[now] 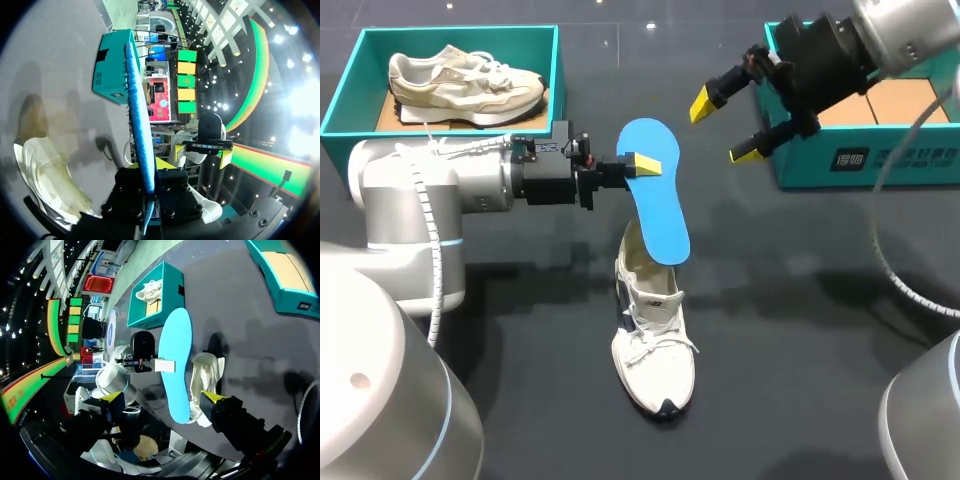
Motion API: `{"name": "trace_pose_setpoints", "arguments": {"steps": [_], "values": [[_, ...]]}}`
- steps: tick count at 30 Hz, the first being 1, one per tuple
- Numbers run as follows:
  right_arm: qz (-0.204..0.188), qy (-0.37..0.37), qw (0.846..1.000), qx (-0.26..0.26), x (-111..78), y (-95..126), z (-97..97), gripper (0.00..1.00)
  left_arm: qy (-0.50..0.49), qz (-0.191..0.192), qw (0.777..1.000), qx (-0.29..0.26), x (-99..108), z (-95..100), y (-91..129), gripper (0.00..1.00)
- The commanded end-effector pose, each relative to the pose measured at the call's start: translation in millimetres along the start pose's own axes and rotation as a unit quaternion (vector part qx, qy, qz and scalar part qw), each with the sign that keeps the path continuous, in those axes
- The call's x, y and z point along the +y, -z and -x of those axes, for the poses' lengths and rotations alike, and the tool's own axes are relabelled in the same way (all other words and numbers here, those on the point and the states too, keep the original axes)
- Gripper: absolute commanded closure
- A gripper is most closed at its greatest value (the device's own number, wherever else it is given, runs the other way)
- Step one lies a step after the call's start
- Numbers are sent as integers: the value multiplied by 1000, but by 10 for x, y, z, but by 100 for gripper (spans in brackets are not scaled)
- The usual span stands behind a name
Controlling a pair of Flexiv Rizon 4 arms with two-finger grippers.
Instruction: Take the shoe out of the shoebox, open the shoe tongue, remove and reinsert the insole, then place the shoe into the shoebox
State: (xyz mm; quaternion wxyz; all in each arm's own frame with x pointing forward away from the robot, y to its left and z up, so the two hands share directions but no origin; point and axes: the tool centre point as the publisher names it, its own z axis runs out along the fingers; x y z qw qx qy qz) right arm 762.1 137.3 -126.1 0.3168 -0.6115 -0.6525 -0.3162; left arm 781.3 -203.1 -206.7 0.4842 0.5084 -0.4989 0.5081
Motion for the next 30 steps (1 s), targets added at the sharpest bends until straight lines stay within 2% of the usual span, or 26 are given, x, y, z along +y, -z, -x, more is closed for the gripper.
{"name": "trace_pose_setpoints", "arguments": {"steps": [1, 15, 24, 30], "values": [[7, -3, 993, 116, -45, -66, 89, 0, 0, 0, 1000, 0, 6, -1, 1, 100], [9, -12, 987, 160, -98, -252, 211, 0, 0, 0, 1000, 0, 6, -1, 1, 100], [3, -11, 983, 182, -80, -328, 257, 0, -99, -17, 995, 13, 23, -132, 134, 100], [3, -7, 981, 194, -80, -348, 254, 0, -220, -45, 974, 33, 72, -313, 252, 100]]}}
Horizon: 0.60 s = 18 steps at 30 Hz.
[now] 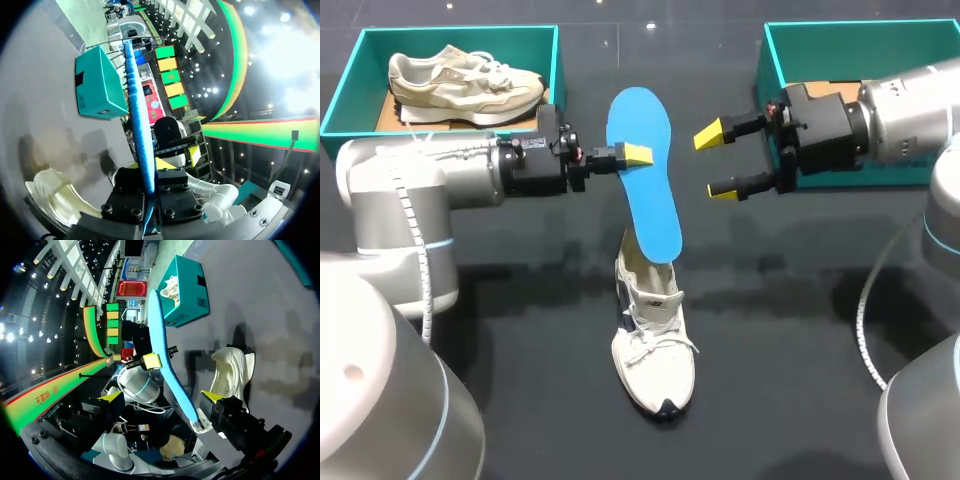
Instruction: Take the shoe out of the shoebox, open the shoe tongue, remove and reinsert the insole, then place the shoe into the shoebox
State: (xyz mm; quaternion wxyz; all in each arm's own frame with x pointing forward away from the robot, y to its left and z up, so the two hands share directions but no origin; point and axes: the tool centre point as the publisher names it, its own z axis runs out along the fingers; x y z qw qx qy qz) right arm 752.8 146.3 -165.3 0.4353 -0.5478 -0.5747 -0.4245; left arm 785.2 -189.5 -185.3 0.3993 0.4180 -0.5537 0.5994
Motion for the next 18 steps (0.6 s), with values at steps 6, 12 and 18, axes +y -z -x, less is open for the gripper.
{"name": "trace_pose_setpoints", "arguments": {"steps": [6, 12, 18], "values": [[0, -2, 1000, 13, 9, -54, 22, 0, -197, -61, 978, 28, 77, -317, 179, 100], [5, -6, 1000, 26, -1, -63, 28, 0, -320, -75, 943, 43, 9, -402, 199, 100], [5, -6, 1000, 26, -1, -63, 28, 0, -501, -74, 861, 42, -111, -414, 201, 100]]}}
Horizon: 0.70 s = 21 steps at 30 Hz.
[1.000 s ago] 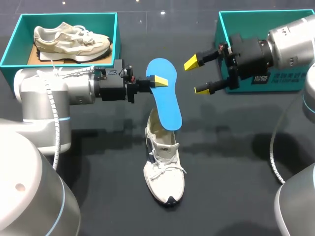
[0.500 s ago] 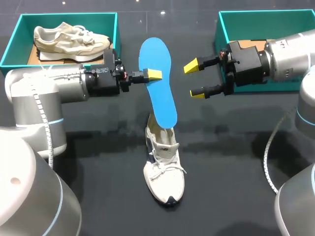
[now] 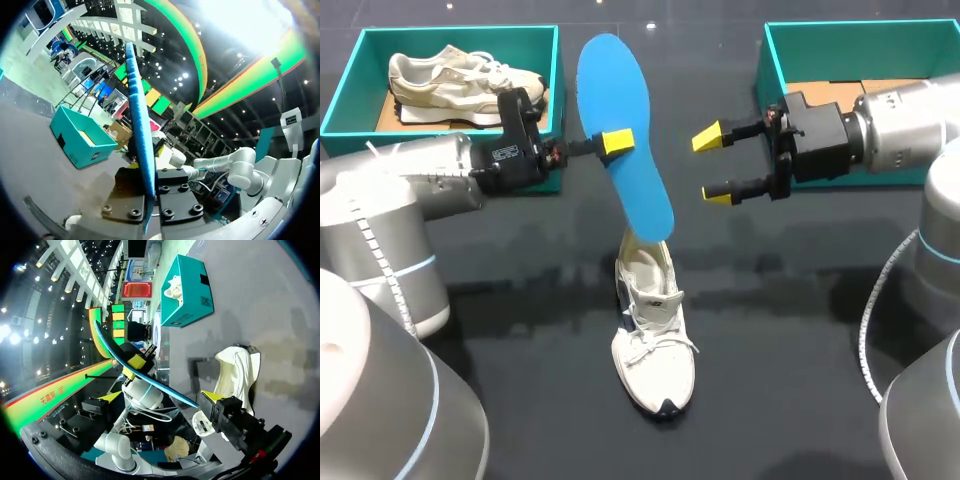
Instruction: Take the shoe out of the shoebox, open the shoe tongue, remove and reinsert the insole, then place the shoe into the shoebox
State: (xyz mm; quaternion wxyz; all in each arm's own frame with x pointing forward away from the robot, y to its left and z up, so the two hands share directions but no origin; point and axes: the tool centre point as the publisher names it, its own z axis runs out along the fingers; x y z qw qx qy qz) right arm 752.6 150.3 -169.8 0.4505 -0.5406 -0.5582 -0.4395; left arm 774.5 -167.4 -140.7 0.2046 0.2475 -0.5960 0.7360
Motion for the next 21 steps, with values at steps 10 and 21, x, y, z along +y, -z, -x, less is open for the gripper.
{"name": "trace_pose_setpoints", "arguments": {"steps": [10, 21], "values": [[1, -1, 1000, -1, 0, -13, -4, 0, -265, 3, 964, 16, -85, 117, -8, 100], [1, -1, 1000, -1, 0, -13, -4, 0, -359, 13, 933, 33, -70, 101, 18, 100]]}}
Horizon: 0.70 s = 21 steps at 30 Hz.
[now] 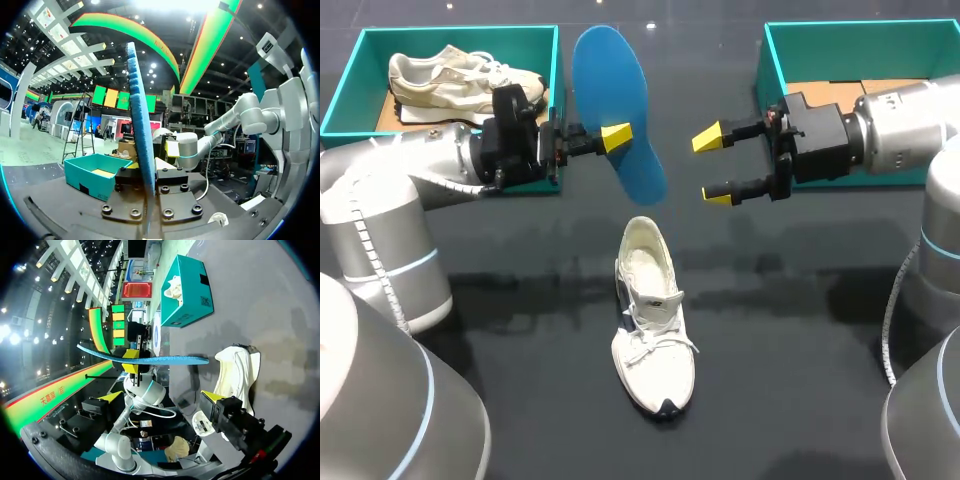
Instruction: Take the shoe out of the shoebox, open the shoe tongue, remove and reinsert the insole, then place the shoe into the shoebox
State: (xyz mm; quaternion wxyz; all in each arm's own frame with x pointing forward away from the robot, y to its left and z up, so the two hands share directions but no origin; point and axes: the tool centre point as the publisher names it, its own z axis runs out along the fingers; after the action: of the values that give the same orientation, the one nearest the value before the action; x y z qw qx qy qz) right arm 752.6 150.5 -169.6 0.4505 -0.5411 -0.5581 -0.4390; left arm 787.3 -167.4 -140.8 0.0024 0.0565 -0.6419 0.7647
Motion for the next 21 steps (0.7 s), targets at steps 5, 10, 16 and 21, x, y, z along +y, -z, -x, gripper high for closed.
{"name": "trace_pose_setpoints", "arguments": {"steps": [5, 10, 16, 21], "values": [[0, 0, 1000, -1, -1, -12, -2, 0, -201, 15, 979, 24, 51, -22, 120, 100], [0, 0, 1000, -1, -1, -12, -2, 0, -314, 16, 949, 30, 65, -71, 185, 100], [0, 0, 1000, -1, -1, -12, -2, 0, -557, 35, 829, 31, 176, -115, 248, 100], [0, 0, 1000, -1, -1, -12, -2, 0, -557, 35, 829, 31, 176, -115, 248, 100]]}}
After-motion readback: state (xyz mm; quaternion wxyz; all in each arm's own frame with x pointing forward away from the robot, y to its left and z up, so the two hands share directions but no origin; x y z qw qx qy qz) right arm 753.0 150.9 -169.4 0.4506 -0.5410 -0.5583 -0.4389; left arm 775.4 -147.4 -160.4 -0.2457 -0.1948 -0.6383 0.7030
